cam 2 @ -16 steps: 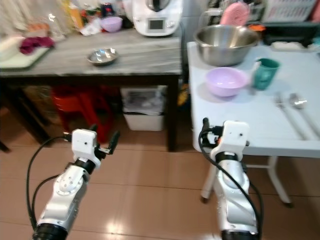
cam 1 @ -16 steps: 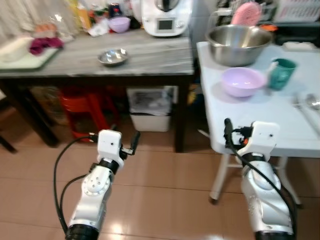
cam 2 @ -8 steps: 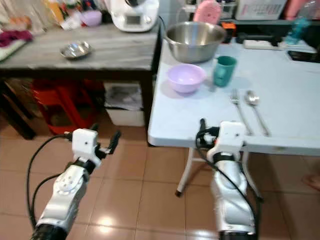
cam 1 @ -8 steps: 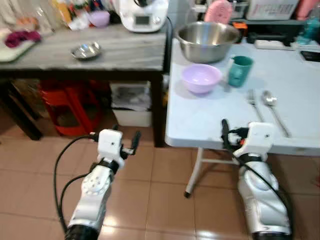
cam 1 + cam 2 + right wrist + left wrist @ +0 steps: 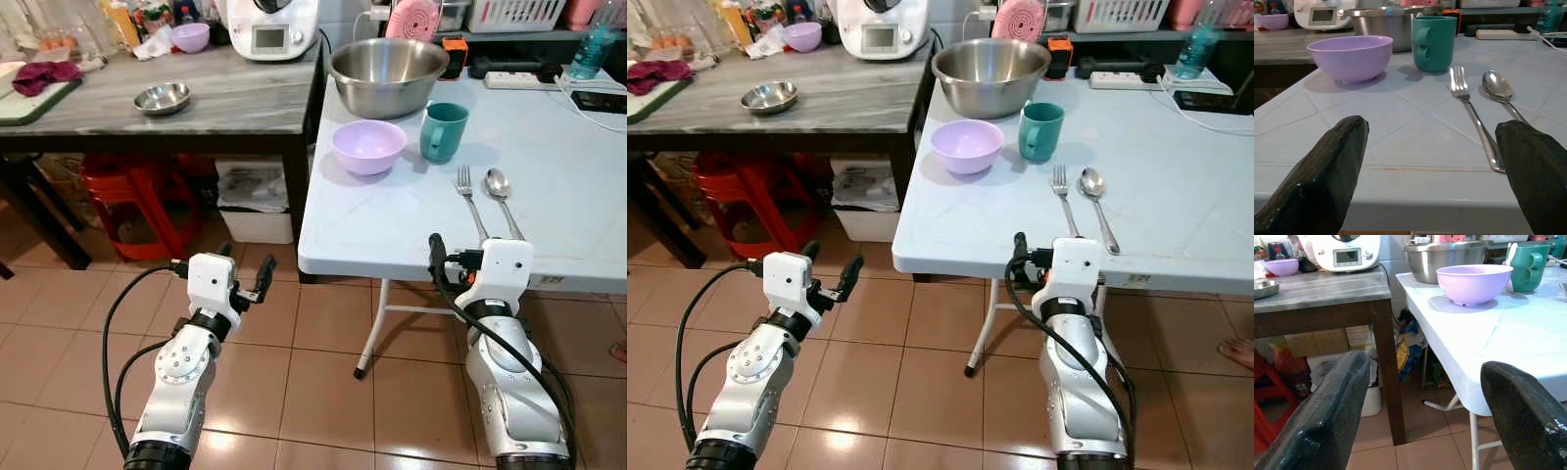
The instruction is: Setting the table
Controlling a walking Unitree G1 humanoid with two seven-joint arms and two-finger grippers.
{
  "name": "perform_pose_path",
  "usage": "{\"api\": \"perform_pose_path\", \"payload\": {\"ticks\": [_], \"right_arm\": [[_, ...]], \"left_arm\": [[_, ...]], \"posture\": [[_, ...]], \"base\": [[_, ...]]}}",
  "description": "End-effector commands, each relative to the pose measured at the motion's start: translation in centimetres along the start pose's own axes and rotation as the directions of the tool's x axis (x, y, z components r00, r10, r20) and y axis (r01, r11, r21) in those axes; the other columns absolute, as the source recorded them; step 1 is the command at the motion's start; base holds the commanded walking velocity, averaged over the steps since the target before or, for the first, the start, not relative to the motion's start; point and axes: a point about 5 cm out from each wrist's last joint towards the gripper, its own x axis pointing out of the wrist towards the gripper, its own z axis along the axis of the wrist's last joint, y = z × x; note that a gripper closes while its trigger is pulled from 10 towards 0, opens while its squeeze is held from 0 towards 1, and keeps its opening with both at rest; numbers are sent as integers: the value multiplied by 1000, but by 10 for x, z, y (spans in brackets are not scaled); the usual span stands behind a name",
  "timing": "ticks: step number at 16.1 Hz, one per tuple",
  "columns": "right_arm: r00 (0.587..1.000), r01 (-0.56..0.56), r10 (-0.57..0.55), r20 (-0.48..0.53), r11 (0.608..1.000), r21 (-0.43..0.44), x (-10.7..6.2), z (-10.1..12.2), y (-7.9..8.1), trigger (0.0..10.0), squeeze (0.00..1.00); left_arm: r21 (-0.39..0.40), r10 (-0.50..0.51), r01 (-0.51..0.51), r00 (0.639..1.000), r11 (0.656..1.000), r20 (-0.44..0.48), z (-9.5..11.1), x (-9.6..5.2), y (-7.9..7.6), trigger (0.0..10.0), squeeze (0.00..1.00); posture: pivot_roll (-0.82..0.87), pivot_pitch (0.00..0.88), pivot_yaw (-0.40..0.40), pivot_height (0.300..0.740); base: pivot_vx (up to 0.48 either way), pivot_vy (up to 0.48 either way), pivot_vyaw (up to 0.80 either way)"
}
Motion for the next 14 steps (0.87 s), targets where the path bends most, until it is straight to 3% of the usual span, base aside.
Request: {"api": "perform_pose_path", "payload": {"ticks": [1,14], "right_arm": [[1000,-20,20,18,1000,1,1,3,4,10000,0],[994,-73,78,81,996,-55,-1,12,11,10000,0]], "left_arm": [[2,1,-1,1000,1000,5,2,-2,3,10000,0],[-16,-24,24,1000,1000,16,5,0,-1,10000,0]], "posture": [[-140,77,84,740],[-144,79,88,740]], "base": [[0,0,0],[285,0,0]]}}
